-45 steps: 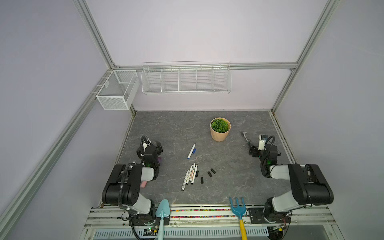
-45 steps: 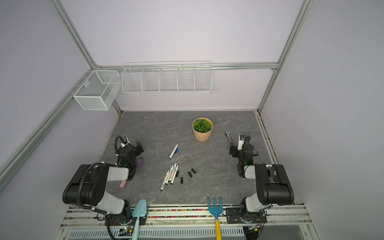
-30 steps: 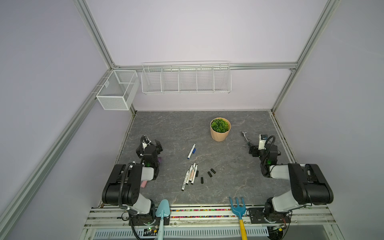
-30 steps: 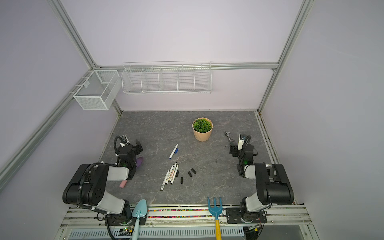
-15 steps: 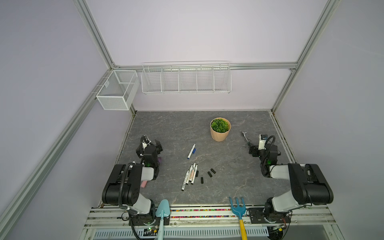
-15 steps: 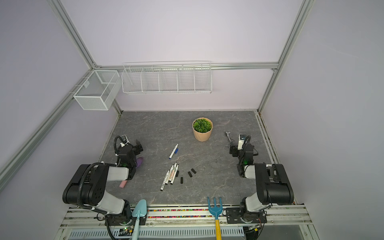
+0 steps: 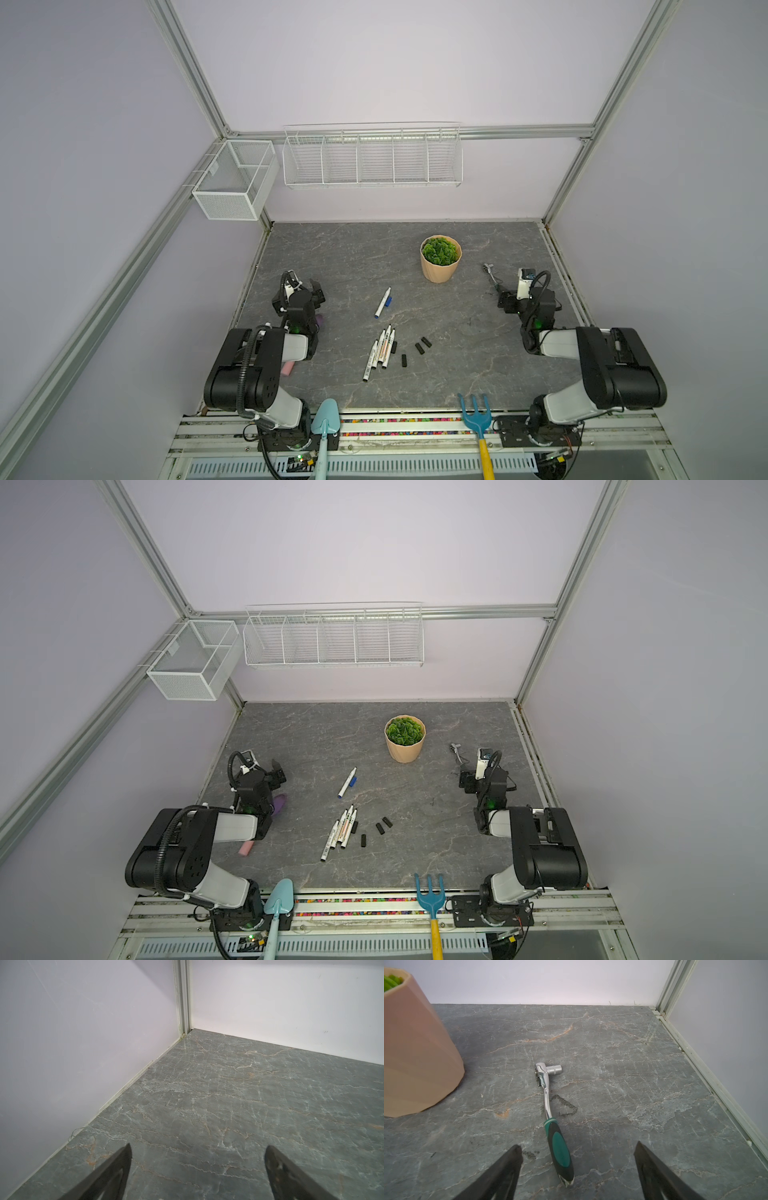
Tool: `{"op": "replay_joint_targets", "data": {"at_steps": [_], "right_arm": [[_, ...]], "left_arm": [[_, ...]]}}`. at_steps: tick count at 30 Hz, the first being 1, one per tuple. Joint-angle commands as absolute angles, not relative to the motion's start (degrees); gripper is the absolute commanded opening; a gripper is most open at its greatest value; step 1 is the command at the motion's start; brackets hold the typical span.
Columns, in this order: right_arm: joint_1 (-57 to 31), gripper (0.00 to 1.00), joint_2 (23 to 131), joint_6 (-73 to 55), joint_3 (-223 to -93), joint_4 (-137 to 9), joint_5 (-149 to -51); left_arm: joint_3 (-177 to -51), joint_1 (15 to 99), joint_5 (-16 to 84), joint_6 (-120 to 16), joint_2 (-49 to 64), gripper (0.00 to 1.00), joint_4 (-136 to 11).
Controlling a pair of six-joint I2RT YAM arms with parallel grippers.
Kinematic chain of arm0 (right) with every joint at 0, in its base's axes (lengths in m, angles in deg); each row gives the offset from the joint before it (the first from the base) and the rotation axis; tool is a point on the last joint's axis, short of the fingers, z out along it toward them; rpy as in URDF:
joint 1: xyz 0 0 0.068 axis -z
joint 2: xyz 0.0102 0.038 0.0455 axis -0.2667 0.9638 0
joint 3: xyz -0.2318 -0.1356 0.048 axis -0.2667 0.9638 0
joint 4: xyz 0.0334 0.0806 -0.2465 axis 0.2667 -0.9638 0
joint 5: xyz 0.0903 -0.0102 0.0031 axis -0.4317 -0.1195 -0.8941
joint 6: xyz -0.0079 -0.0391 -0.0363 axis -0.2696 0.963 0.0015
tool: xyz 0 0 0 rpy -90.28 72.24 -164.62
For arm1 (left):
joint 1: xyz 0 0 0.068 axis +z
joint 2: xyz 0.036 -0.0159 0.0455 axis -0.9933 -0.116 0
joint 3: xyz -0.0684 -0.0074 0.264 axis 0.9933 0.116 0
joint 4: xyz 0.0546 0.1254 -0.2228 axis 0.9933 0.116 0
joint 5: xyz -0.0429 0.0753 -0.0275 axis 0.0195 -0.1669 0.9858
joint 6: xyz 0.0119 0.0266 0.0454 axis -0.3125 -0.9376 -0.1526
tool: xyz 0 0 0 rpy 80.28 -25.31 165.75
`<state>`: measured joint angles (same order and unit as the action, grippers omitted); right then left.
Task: Insert the pens into the pen caps
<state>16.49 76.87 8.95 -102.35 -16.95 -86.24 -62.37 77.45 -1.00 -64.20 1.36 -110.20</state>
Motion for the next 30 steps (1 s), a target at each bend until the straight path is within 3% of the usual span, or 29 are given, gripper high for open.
{"op": "replay_joint_targets", "data": {"at_steps": [1,3,4,5,6,10,16,19,23,30], "right_arm": [[16.3,0.88,74.8,10.1,-105.4,-21.1,-85.4],[16.2,0.89,70.8,7.7,-112.0,-37.2,-82.4],[16.1,0.95,69.8,5.4,-116.0,-45.6,-80.7],[16.0,0.98,69.4,4.3,-117.7,-48.2,-81.1],[15.6,0.93,68.4,3.3,-118.1,-48.8,-81.4],[12.7,0.91,63.7,-4.3,-119.3,-53.0,-76.4],[3.1,0.92,61.2,-1.5,-126.9,-65.7,-75.2],[-2.3,0.99,61.2,0.1,-130.0,-67.5,-72.2],[-6.8,0.98,62.9,3.1,-136.4,-69.3,-71.7],[-12.1,0.93,65.9,5.8,-142.3,-71.2,-71.6]], "left_arm": [[-66.4,77.3,4.1,-67.7,3.6,0.99,-104.4],[-71.4,75.9,2.1,-69.3,7.0,0.99,-93.7],[-74.3,75.1,1.2,-69.7,8.8,0.99,-87.9],[-76.4,74.3,1.5,-70.2,10.2,0.99,-82.9],[-78.2,73.3,1.3,-70.6,11.6,0.99,-78.9],[-81.0,67.9,-5.5,-62.6,15.9,0.99,-70.2],[-84.6,56.9,2.7,-52.0,18.1,0.99,-49.2],[-84.4,52.1,12.4,-52.2,17.0,0.97,-45.1],[-86.6,51.1,26.0,-54.3,12.4,0.93,-39.9],[-95.9,51.1,26.5,-58.3,-0.2,0.81,-32.9]]}}
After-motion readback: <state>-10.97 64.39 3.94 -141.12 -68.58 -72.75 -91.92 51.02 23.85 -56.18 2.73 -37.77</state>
